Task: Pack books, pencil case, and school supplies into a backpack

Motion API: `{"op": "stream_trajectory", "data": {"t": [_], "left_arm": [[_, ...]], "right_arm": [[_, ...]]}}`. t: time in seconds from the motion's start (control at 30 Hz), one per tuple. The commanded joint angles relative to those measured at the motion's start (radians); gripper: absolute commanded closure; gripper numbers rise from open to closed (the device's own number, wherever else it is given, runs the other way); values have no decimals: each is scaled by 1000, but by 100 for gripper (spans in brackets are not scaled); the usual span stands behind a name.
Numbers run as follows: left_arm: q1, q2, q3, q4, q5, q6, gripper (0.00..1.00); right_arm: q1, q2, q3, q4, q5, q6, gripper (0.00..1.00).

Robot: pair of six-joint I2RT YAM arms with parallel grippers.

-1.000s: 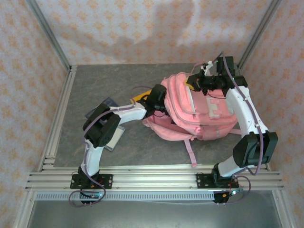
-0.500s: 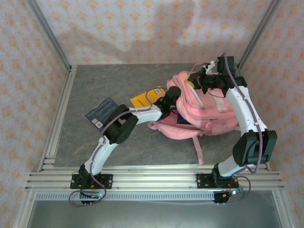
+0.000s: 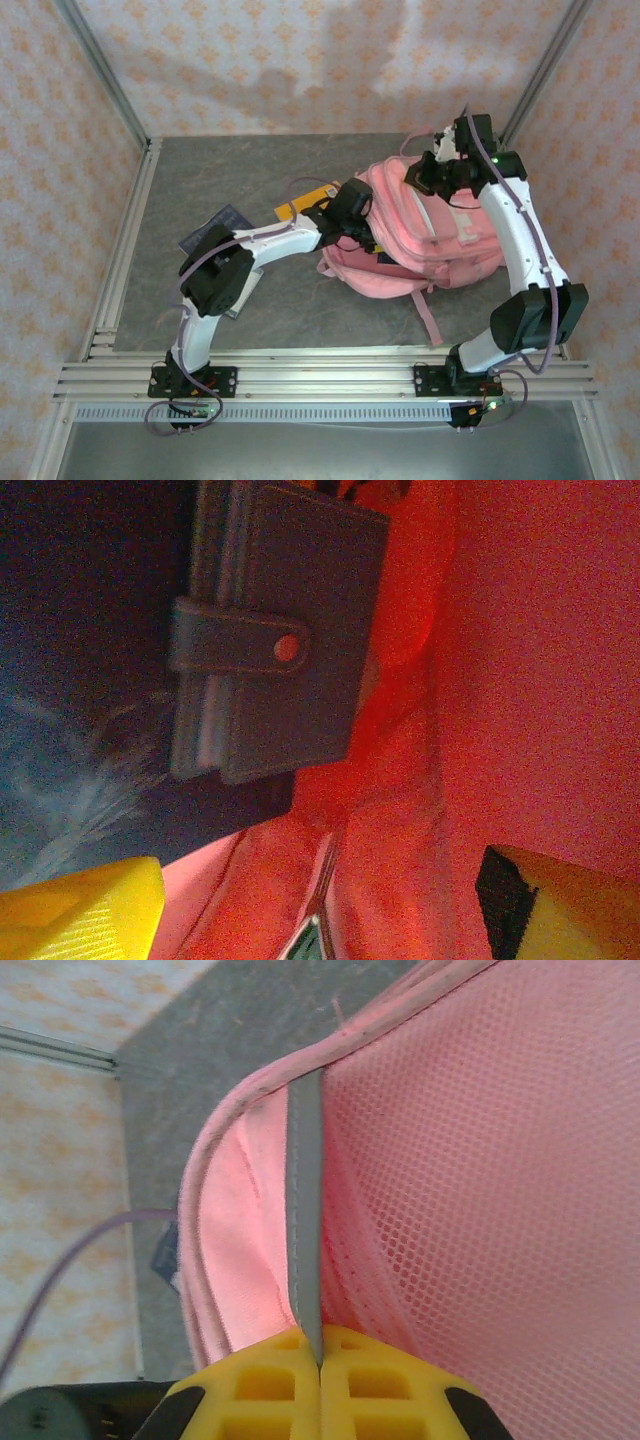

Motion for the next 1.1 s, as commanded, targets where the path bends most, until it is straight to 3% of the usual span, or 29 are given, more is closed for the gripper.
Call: {"op": "stream_trajectory", "data": {"t": [0.0, 0.23, 0.37, 0.47, 0.5, 0.57, 0.7, 0.87, 1.07], "left_arm": [[28, -82, -49, -139, -18, 107, 17], [76, -227, -59, -417, -90, 262, 18], [122, -341, -118, -545, -182, 311, 21], [165, -437, -179, -670, -321, 324, 22], [184, -463, -201, -700, -353, 323, 22], [240, -524, -263, -753, -415, 305, 22], [378, -608, -383, -814, -475, 289, 22], [559, -615, -473, -822, -525, 321, 24], [630, -447, -460, -804, -543, 400, 34]], "right_arm": [[-2, -50, 19, -62, 176, -96, 100], [20, -80, -66, -25, 412, -70, 100], [43, -62, -89, -9, 569, -75, 100], [75, -31, -97, 11, 618, -80, 100], [90, -17, -98, 14, 634, -77, 95], [131, 22, -82, -8, 725, -58, 66], [232, 45, -45, -22, 890, -101, 48], [403, 28, -14, -1, 1008, -192, 49], [557, -6, -101, 73, 931, -169, 56]]}}
